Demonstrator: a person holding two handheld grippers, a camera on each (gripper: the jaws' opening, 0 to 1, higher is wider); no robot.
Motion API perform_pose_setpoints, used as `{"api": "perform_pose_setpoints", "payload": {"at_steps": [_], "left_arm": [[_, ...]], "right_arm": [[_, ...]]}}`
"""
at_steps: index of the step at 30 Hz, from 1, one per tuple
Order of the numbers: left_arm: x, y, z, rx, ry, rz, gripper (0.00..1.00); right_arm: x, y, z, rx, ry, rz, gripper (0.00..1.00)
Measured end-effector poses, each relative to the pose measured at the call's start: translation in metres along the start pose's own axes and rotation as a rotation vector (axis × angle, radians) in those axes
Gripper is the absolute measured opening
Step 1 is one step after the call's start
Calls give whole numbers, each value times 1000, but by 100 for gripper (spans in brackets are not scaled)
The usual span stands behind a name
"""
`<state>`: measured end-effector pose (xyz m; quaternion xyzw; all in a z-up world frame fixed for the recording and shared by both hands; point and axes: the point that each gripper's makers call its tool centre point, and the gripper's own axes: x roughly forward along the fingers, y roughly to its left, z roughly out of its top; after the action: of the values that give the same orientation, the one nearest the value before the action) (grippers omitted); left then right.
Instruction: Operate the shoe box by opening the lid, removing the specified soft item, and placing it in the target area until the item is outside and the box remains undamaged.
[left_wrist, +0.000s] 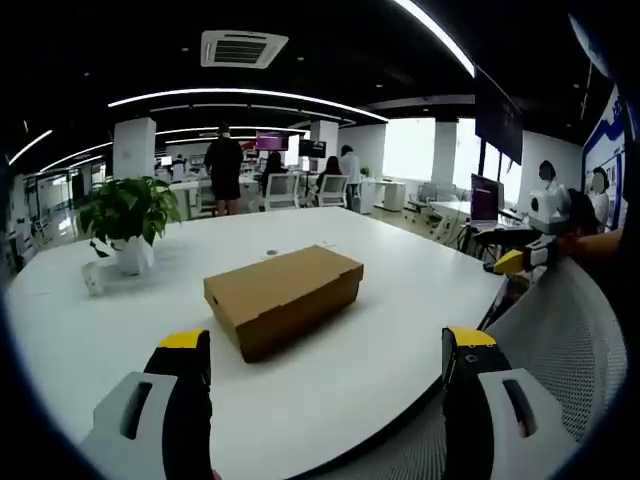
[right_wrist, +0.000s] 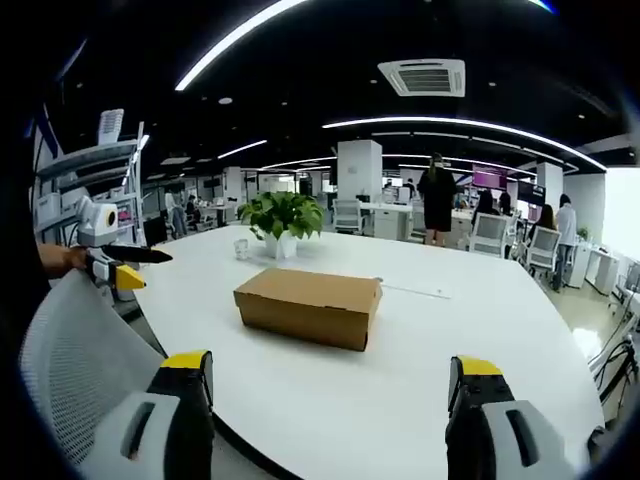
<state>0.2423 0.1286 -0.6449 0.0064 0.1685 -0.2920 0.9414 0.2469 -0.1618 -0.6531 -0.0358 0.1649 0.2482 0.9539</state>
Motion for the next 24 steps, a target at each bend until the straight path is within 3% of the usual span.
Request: {"api": "perform_pose_setpoints", "payload": {"at_steps": [24], "left_arm": [[0,1,-4,14,16,10,100]], "right_arm": [[-1,-1,1,10,-8,-4,99]]}}
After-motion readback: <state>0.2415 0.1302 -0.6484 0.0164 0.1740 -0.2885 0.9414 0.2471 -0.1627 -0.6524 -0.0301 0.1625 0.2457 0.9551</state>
